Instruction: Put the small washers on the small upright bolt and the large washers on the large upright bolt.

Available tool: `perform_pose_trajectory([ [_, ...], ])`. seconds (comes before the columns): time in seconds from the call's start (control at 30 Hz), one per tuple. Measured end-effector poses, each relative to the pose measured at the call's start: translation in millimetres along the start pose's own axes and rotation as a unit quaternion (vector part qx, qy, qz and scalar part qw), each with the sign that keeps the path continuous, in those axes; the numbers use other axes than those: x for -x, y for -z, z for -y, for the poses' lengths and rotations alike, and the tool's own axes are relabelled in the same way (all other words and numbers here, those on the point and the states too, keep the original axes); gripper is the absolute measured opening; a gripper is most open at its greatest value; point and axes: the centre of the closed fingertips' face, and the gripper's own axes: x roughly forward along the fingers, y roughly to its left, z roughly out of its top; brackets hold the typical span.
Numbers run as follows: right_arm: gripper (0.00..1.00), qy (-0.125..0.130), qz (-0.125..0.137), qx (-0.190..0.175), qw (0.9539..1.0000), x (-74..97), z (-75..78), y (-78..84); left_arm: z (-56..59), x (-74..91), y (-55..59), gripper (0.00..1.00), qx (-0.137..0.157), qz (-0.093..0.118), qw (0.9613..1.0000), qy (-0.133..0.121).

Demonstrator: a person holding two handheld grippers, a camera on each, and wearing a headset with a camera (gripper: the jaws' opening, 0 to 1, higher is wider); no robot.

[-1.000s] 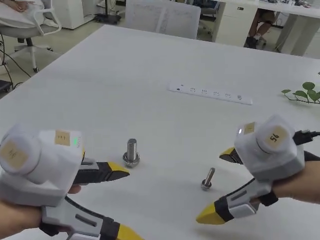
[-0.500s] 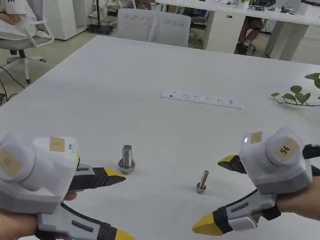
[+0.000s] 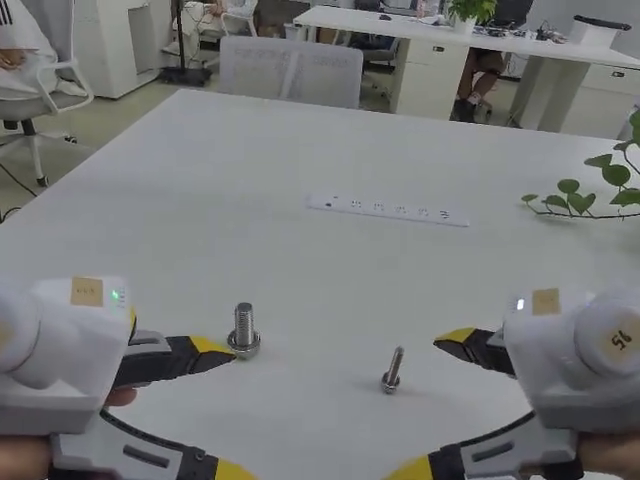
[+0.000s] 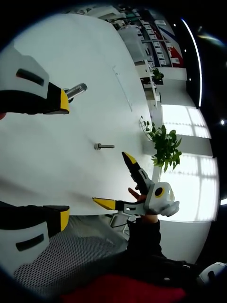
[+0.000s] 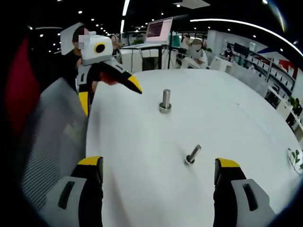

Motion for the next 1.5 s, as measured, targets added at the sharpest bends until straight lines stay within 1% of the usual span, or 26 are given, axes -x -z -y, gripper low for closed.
perform_pose_trajectory([
  [0.13,0.98,0.006,0.006,-0.002,1.0,5.2,-7.3,2.8,-0.6,6.4,-1.0,0.79,0.0,0.002,1.0,-0.005],
  [0.27,0.98,0.012,0.022,-0.015,0.9996,10.3,-11.0,0.4,1.4,12.1,4.8,0.8,0.006,-0.001,1.0,-0.008],
  [0.37,0.98,0.017,0.036,-0.024,0.9989,12.4,-13.2,-2.8,3.8,16.8,11.0,0.81,0.016,-0.002,0.9998,-0.011],
  [0.43,0.98,0.016,0.042,-0.031,0.9985,12.9,-16.8,-4.3,4.2,19.4,13.3,0.82,0.021,-0.002,0.9997,-0.015],
  [0.53,0.98,0.016,0.043,-0.031,0.9985,12.9,-20.8,-3.8,4.7,24.6,14.6,0.83,0.03,0.002,0.9993,-0.021],
  [0.73,0.99,0.018,0.046,-0.045,0.9978,14.1,-23.9,-0.7,6.1,31.2,17.1,0.87,0.042,0.006,0.9987,-0.029],
  [0.93,0.99,0.023,0.051,-0.054,0.997,13.3,-25.9,0.0,7.1,33.4,21.2,0.9,0.053,0.006,0.998,-0.033],
  [0.97,0.99,0.018,0.052,-0.055,0.9969,12.5,-29.0,0.1,7.1,34.0,21.5,0.9,0.054,0.007,0.9979,-0.033],
  [1.17,0.99,0.012,0.046,-0.059,0.9971,5.3,-35.5,7.0,5.8,34.1,21.4,0.92,0.063,0.014,0.9973,-0.035],
  [1.27,0.99,0.012,0.045,-0.058,0.9972,4.4,-35.5,6.7,4.8,33.2,26.5,0.92,0.068,0.01,0.997,-0.035],
  [1.33,0.99,0.014,0.05,-0.056,0.9971,4.3,-34.6,5.2,5.5,33.1,27.1,0.92,0.07,0.01,0.9969,-0.034],
  [1.5,0.98,0.019,0.05,-0.055,0.9971,2.9,-31.2,7.9,4.7,32.7,27.9,0.92,0.073,0.011,0.9967,-0.034],
])
